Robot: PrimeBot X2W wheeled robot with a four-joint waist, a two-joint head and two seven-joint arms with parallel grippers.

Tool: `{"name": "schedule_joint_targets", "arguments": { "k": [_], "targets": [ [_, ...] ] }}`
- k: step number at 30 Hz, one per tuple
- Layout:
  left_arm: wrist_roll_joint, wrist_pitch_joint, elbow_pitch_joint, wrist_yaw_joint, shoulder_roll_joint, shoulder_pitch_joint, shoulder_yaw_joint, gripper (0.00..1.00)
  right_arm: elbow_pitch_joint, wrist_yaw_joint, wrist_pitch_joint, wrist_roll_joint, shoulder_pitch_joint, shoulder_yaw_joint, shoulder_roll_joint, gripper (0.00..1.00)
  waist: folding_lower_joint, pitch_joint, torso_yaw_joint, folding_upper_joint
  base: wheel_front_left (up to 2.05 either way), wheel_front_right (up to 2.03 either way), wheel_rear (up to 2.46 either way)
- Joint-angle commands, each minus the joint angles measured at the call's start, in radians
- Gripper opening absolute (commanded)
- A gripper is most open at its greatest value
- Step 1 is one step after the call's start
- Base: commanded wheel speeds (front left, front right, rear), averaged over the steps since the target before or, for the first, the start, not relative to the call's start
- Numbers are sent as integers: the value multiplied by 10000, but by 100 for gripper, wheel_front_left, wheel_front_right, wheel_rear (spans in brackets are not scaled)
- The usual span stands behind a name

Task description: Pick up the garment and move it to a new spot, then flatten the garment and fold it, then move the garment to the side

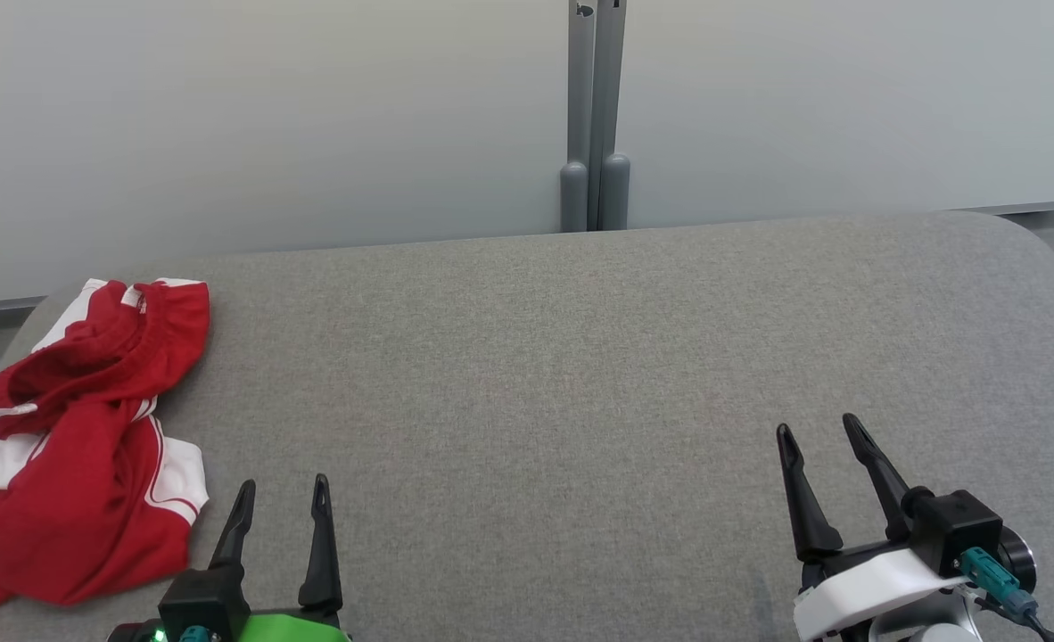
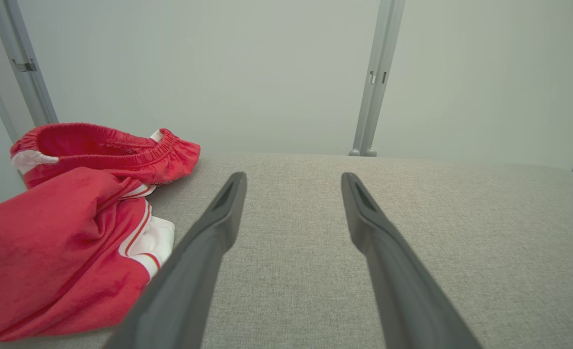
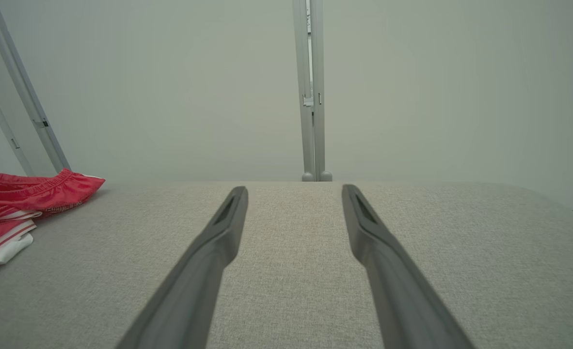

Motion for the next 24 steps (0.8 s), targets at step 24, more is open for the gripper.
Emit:
{"name": "schedule_joint_targets", "arguments": {
  "k": [24],
  "targets": [
    [-212, 44, -40, 165, 206, 30, -152, 100, 46, 4, -38, 69, 75, -50, -48, 100, 0, 39, 310, 40, 0, 0, 0]
  ]
}}
